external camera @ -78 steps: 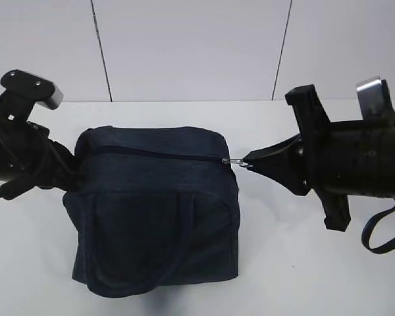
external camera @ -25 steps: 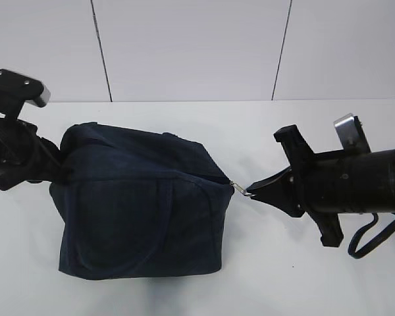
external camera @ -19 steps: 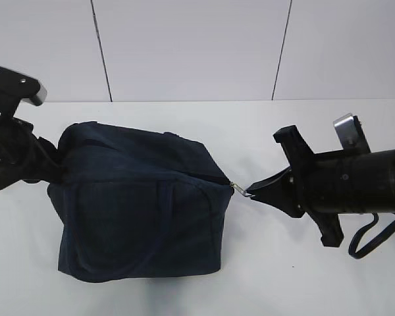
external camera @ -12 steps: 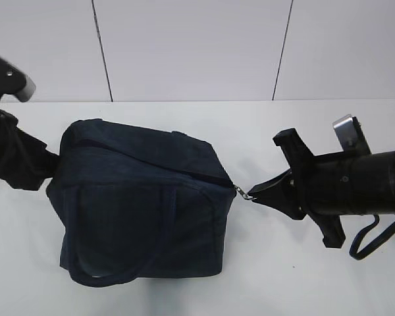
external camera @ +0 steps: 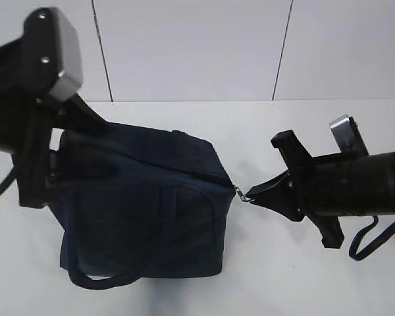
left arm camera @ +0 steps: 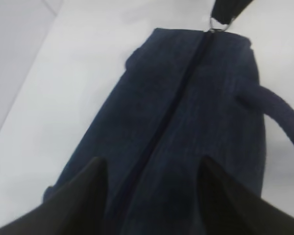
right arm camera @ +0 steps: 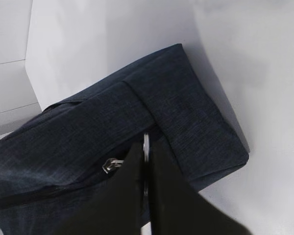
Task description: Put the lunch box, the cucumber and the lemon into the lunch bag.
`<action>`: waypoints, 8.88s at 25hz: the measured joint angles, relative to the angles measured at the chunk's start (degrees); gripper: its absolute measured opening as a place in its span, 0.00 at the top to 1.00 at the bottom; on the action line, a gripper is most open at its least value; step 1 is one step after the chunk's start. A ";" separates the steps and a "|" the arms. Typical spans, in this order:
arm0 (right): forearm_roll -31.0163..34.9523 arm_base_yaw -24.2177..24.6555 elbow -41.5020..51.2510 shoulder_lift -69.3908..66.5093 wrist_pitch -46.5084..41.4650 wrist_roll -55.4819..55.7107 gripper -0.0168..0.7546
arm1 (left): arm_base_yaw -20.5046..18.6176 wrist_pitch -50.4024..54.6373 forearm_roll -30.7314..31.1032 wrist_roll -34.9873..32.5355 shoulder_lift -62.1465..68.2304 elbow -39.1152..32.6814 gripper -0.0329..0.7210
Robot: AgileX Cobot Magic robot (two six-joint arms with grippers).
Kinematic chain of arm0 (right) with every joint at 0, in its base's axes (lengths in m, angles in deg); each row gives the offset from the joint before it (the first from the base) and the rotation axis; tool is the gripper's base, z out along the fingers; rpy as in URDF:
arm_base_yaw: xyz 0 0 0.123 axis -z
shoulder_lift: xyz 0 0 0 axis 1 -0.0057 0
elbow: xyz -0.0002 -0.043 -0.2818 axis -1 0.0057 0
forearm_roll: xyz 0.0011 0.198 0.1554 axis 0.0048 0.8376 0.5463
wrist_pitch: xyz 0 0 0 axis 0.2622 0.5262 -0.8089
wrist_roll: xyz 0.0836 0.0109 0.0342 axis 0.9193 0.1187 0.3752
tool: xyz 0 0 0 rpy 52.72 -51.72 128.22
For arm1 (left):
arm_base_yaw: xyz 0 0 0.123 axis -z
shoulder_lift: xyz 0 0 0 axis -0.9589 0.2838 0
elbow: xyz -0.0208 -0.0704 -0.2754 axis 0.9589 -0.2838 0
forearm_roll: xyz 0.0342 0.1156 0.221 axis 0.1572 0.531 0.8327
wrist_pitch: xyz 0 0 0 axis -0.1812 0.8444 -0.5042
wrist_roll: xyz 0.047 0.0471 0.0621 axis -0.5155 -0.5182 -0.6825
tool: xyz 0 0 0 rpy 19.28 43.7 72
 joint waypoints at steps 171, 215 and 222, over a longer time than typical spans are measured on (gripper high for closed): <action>-85.93 0.09 -2.20 57.35 -19.50 11.53 0.57 | -26.51 29.97 14.43 58.35 -52.97 -6.33 0.53; -116.74 0.09 6.55 90.04 -35.52 40.89 0.57 | -26.05 33.66 35.91 81.48 -74.20 -19.77 0.56; -116.45 0.09 8.11 90.04 -37.26 39.92 0.57 | -26.05 33.47 37.13 81.26 -74.20 -19.91 0.58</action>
